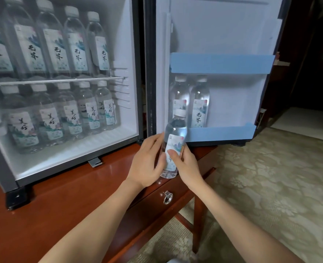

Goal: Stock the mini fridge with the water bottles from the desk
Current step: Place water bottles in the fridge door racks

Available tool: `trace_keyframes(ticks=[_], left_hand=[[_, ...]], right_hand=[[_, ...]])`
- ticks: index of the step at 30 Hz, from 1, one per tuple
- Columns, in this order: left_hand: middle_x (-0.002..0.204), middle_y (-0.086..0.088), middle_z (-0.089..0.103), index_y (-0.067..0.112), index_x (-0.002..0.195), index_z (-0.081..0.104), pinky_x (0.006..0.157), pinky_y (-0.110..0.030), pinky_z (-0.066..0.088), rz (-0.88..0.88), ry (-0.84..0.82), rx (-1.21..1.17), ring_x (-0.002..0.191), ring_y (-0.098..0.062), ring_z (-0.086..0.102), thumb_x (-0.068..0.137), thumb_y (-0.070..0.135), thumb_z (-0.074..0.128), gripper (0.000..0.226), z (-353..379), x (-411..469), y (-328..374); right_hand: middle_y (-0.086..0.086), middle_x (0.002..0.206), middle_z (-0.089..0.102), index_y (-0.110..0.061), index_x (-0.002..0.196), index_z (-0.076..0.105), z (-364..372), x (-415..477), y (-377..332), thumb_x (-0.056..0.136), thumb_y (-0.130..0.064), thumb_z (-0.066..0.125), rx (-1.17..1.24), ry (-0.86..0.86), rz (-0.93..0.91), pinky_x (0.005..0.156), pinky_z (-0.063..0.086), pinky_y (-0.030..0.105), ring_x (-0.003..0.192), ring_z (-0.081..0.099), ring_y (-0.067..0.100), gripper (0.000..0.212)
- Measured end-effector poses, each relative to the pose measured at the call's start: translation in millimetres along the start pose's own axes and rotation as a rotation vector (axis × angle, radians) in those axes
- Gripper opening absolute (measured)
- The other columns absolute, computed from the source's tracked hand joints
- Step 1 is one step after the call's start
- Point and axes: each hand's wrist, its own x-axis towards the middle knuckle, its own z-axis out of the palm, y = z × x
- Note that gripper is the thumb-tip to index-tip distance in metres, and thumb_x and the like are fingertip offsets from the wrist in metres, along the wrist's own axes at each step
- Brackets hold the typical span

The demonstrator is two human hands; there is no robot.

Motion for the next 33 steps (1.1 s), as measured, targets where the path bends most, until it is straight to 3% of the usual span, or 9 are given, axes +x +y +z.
trace_keyframes(ticks=[3,7,11,15,18,23,27,33], left_hand=[[0.154,-0.003,0.032,0.012,0.150,0.030,0.115,-0.022,0.025,0.016,0.011,0.031,0.144,-0.013,0.026,0.096,0.027,0.028,0.056,1,3,1],[0.161,-0.001,0.018,0.011,0.152,0.021,0.120,-0.022,0.013,0.011,-0.033,0.035,0.149,-0.011,0.009,0.092,0.021,0.027,0.061,3,6,2],[0.162,-0.001,0.013,0.010,0.153,0.018,0.119,-0.018,0.009,-0.006,-0.040,0.029,0.149,-0.012,0.006,0.091,0.020,0.029,0.063,6,7,4],[0.162,-0.001,0.009,0.011,0.154,0.015,0.120,-0.025,0.016,0.041,-0.047,0.058,0.150,-0.016,0.004,0.096,0.028,0.032,0.062,9,9,7],[0.163,-0.003,0.008,0.011,0.154,0.014,0.120,-0.037,0.021,0.087,-0.050,0.074,0.150,-0.019,0.006,0.095,0.023,0.038,0.065,13,12,6],[0.163,-0.003,0.008,0.011,0.154,0.013,0.121,-0.042,0.017,0.115,-0.082,0.128,0.150,-0.020,0.005,0.088,0.015,0.053,0.077,24,17,7],[0.162,-0.004,0.009,0.011,0.154,0.016,0.122,-0.042,0.014,0.116,-0.098,0.168,0.150,-0.020,0.002,0.088,0.015,0.054,0.076,29,19,6],[0.159,-0.006,0.021,0.009,0.151,0.026,0.112,-0.035,0.033,0.097,-0.061,0.174,0.149,-0.021,0.009,0.082,0.013,0.057,0.076,33,19,9]], right_hand=[[-0.021,0.098,0.068,-0.045,0.104,0.051,1,-3,-2,0.073,-0.064,0.058,-0.028,0.031,-0.001,0.082,0.054,0.029,0.092,0.066,-0.003,0.037],[-0.015,0.100,0.069,-0.039,0.107,0.050,4,-5,-4,0.074,-0.064,0.058,-0.022,0.063,0.001,0.087,0.055,0.042,0.094,0.066,0.002,0.042],[-0.017,0.099,0.069,-0.038,0.105,0.052,-2,-5,-9,0.069,-0.071,0.057,-0.063,0.071,0.012,0.084,0.056,0.041,0.091,0.066,-0.001,0.049],[-0.017,0.103,0.068,-0.034,0.112,0.050,-16,-5,-13,0.072,-0.069,0.058,-0.135,0.107,-0.027,0.084,0.056,0.043,0.095,0.066,0.002,0.054],[-0.016,0.103,0.068,-0.029,0.109,0.052,-27,0,-23,0.071,-0.069,0.059,-0.120,0.156,-0.047,0.084,0.056,0.044,0.096,0.066,0.004,0.055],[-0.014,0.098,0.068,-0.022,0.104,0.053,-48,22,-55,0.072,-0.063,0.060,-0.045,0.259,-0.102,0.077,0.053,0.029,0.092,0.066,0.002,0.052],[-0.015,0.098,0.065,-0.023,0.104,0.050,-68,41,-79,0.073,-0.060,0.061,-0.048,0.333,-0.175,0.084,0.052,0.032,0.095,0.064,0.007,0.049],[-0.014,0.094,0.059,-0.017,0.108,0.047,-97,57,-87,0.083,-0.045,0.067,-0.065,0.397,-0.185,0.083,0.053,0.037,0.095,0.062,0.011,0.043]])
